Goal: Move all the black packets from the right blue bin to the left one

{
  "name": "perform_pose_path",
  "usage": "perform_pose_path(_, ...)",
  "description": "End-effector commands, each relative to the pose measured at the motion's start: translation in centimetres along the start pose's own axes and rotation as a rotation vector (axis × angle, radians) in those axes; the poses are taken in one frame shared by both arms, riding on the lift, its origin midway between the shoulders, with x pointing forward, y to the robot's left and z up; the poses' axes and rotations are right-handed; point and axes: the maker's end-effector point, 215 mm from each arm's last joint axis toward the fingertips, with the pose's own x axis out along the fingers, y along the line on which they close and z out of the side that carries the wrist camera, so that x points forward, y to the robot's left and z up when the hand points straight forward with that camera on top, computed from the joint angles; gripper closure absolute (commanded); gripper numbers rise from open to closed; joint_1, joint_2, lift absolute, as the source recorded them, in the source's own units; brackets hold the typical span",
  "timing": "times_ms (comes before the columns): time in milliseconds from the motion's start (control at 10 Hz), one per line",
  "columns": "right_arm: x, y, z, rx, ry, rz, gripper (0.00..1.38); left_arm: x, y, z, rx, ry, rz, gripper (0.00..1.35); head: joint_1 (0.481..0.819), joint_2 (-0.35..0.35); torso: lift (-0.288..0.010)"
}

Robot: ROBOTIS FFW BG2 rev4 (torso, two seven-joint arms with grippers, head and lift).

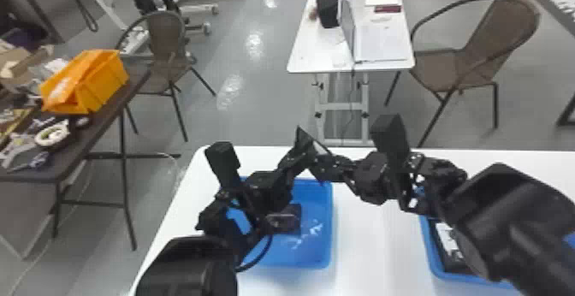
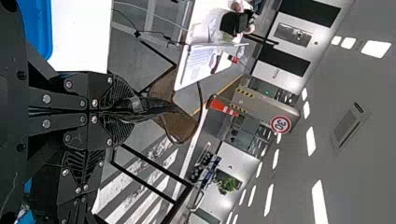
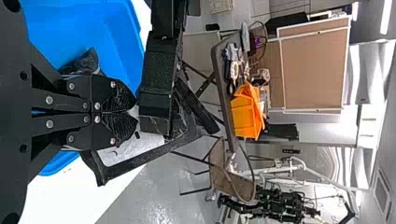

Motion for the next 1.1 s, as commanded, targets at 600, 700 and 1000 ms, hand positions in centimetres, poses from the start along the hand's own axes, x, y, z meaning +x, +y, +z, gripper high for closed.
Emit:
perform_pose_path(600, -11.8, -7.9, -3.1, 0.119, -0.080, -0.368, 0.28, -7.2, 10.7, -2.3, 0.210, 0.031, 0.247, 1.22, 0.695, 0.213, 0.000)
perform_pose_path(700, -14.0, -9.2, -4.0, 0.146, -0.079, -0.432, 0.28, -8.3, 11.7, -5.0, 0.206, 0.070, 0.267, 1.22, 0.695, 0.201, 0.000)
perform_pose_path(1000, -18.8, -11.8, -5.5, 0.163, -0.062, -0.553, 0.27, -9.5, 13.1, -9.6, 0.114, 0.088, 0.285, 0.94, 0.695, 0.144, 0.000)
